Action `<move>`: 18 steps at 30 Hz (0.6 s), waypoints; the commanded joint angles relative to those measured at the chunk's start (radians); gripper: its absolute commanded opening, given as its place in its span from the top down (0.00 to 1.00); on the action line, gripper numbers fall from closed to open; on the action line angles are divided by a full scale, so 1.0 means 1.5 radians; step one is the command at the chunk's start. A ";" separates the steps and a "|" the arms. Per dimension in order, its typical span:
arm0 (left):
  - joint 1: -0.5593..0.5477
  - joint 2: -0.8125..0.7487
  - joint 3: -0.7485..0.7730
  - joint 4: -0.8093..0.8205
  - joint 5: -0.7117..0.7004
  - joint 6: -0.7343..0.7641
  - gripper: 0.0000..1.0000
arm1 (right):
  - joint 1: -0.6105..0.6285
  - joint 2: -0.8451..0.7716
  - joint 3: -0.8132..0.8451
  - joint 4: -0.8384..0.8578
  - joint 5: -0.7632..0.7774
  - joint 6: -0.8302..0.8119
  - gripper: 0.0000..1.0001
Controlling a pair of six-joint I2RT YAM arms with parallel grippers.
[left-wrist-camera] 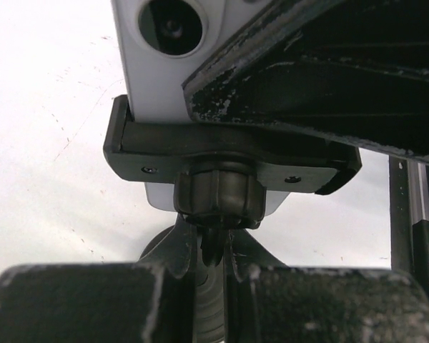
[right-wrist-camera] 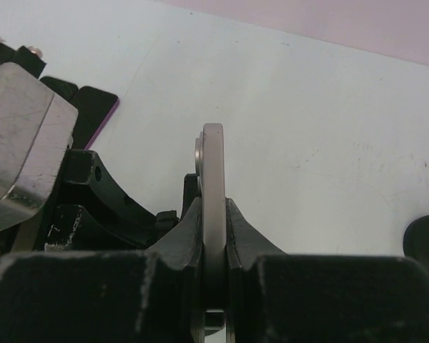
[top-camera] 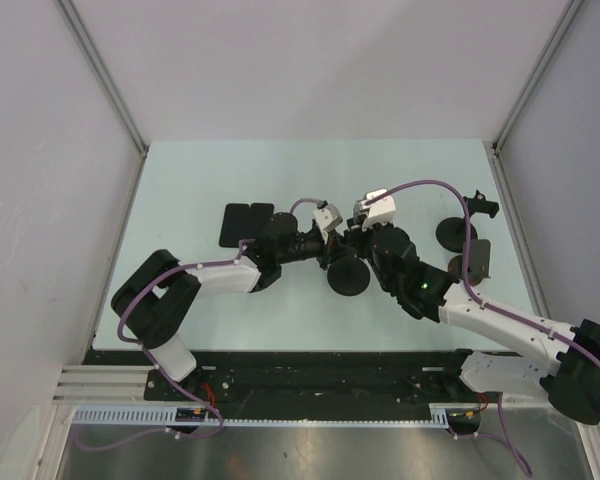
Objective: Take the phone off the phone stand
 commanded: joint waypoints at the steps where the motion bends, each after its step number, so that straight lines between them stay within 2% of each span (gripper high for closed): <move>1: 0.025 0.000 -0.030 -0.038 -0.031 -0.054 1.00 | 0.002 0.030 -0.007 0.068 0.154 0.056 1.00; 6: 0.019 -0.012 -0.054 -0.038 -0.046 -0.062 1.00 | 0.005 0.061 -0.003 0.139 0.213 0.040 1.00; 12: 0.021 -0.019 -0.068 -0.053 -0.076 -0.079 1.00 | -0.005 0.059 0.004 0.108 0.250 0.056 1.00; 16: 0.035 -0.015 -0.067 -0.063 -0.089 -0.091 1.00 | -0.009 0.038 0.003 0.074 0.161 0.052 1.00; 18: 0.044 -0.011 -0.065 -0.066 -0.094 -0.092 1.00 | -0.012 0.019 0.003 0.062 0.069 0.021 1.00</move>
